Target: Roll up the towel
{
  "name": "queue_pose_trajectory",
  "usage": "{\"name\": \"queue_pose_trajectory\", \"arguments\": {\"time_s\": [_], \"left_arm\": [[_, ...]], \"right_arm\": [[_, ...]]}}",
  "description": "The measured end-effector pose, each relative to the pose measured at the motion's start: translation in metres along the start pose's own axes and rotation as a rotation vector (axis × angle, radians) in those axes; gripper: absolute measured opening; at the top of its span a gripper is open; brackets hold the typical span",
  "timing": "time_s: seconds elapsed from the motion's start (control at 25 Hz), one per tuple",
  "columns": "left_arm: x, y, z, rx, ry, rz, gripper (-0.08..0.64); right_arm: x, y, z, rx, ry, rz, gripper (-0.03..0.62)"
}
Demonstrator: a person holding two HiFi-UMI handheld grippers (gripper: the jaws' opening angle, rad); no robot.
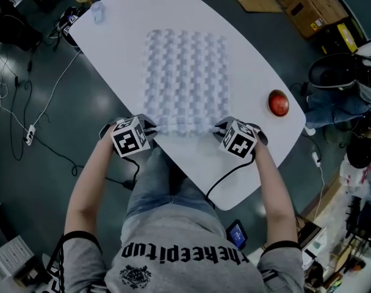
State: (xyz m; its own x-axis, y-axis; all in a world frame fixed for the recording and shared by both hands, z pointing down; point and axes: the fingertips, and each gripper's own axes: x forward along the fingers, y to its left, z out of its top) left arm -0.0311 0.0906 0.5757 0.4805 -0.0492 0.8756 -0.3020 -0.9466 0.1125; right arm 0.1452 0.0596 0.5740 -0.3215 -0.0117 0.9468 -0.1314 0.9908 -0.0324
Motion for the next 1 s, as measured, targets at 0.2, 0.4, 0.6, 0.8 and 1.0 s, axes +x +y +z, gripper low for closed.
{"name": "queue_pose_trajectory", "arguments": {"time_s": [0.2, 0.4, 0.6, 0.8, 1.0], "left_arm": [[-0.006, 0.026, 0.009, -0.022, 0.004, -0.010, 0.031], [-0.009, 0.051, 0.016, -0.006, -0.006, -0.001, 0.034], [-0.011, 0.080, 0.020, 0.008, -0.013, 0.030, 0.034], [-0.010, 0.109, 0.025, 0.065, -0.003, 0.078, 0.034], [-0.007, 0.127, 0.026, 0.106, 0.013, 0.095, 0.034]], "right_arm": [[-0.006, -0.026, 0.010, 0.043, -0.019, -0.031, 0.049], [-0.010, -0.051, 0.017, 0.063, -0.033, -0.075, 0.051], [-0.010, -0.078, 0.027, 0.065, -0.035, -0.149, 0.052], [-0.007, -0.106, 0.033, 0.064, -0.021, -0.233, 0.052], [-0.003, -0.123, 0.037, 0.049, -0.007, -0.285, 0.052]]}}
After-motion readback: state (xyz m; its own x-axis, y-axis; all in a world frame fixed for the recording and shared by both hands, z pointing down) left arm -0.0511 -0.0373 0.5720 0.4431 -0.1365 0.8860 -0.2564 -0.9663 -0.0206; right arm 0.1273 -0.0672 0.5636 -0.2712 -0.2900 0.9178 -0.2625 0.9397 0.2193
